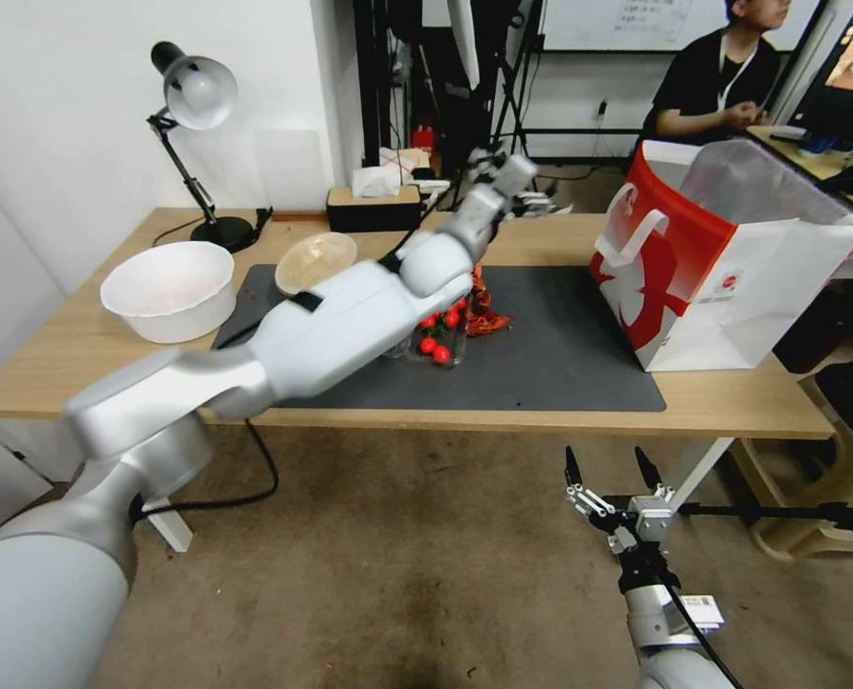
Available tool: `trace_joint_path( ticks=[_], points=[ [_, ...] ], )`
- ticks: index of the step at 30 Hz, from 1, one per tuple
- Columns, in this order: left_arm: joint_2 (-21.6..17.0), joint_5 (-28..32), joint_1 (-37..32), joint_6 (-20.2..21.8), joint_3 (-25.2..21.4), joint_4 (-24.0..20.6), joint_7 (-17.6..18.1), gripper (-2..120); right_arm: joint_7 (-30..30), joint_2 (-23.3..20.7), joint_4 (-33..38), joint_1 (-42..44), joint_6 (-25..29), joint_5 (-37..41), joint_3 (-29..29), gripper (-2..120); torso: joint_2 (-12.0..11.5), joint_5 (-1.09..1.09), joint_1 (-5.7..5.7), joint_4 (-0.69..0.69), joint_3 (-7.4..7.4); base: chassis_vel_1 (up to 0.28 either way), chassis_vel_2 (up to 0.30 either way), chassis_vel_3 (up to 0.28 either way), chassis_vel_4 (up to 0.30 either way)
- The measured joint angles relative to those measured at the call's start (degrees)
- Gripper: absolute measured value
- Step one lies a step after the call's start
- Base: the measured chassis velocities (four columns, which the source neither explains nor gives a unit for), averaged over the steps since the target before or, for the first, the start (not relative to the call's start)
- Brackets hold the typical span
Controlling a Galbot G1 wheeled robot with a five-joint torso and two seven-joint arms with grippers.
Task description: Pick up the trash from the table and place it into the takeout bag.
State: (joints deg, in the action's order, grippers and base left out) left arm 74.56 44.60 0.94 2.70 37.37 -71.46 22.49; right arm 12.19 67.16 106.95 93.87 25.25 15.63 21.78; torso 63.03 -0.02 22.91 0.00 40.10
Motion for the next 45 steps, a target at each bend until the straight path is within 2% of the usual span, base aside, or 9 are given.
trace_joint_path(
  ticks=[2,7,10,21,29,31,32,35,45],
  points=[
    [-2.09,3.45,-2.86,1.73,-2.33,-4.08,3.18,100,0.00,0.04,-0.04,-0.01,0.03,0.30,-0.20,100,0.00,0.00,0.00,0.00,0.00,0.000,0.000,0.000,0.000],
    [-4.07,4.57,-5.61,3.56,-4.91,-7.37,5.73,100,0.00,0.03,-0.15,0.05,0.14,0.61,-0.29,100,0.00,0.00,0.00,-0.02,0.00,0.000,0.000,0.000,0.000],
    [-7.37,6.62,-8.87,5.63,-7.55,-11.17,7.72,100,-0.02,-0.10,-0.16,0.04,0.23,0.68,-0.56,100,0.00,0.00,0.00,0.00,0.00,0.000,0.000,0.000,0.000],
    [-12.07,7.46,-15.75,6.17,-12.60,-15.42,10.03,100,-0.04,-0.09,-0.20,-0.33,0.29,0.05,-1.63,100,0.01,0.01,0.00,-0.02,0.00,0.000,0.000,0.000,0.000],
    [-17.38,7.00,-23.57,8.13,-20.54,-20.08,6.75,100,-0.05,-0.23,-0.62,-1.18,0.07,-0.30,-2.23,100,0.00,0.00,0.00,0.00,0.00,0.000,0.000,0.000,0.000],
    [-20.37,5.89,-28.81,8.20,-25.03,-23.13,4.25,100,-0.05,-0.23,-0.84,-1.41,-0.09,-0.40,-2.47,100,0.00,0.02,0.00,-0.01,0.00,0.000,0.000,0.000,0.000],
    [-20.37,5.89,-28.81,8.20,-25.03,-23.13,4.25,100,-0.05,-0.23,-0.84,-1.41,-0.09,-0.40,-2.47,100,0.00,0.02,0.00,-0.01,0.00,0.000,0.000,0.000,0.000],
    [-23.53,4.86,-35.89,8.09,-30.11,-27.54,2.12,100,-0.05,-0.26,-1.07,-1.54,-0.17,-0.50,-2.63,100,0.00,0.02,0.00,0.01,-0.01,0.000,0.000,0.000,0.000],
    [-25.78,0.81,-48.86,6.54,-41.16,-33.82,-2.73,100,-0.02,-0.45,-1.52,-1.15,0.03,-0.50,-2.35,100,0.00,0.01,-0.01,0.00,-0.01,0.000,0.000,0.000,0.000]
  ],
)
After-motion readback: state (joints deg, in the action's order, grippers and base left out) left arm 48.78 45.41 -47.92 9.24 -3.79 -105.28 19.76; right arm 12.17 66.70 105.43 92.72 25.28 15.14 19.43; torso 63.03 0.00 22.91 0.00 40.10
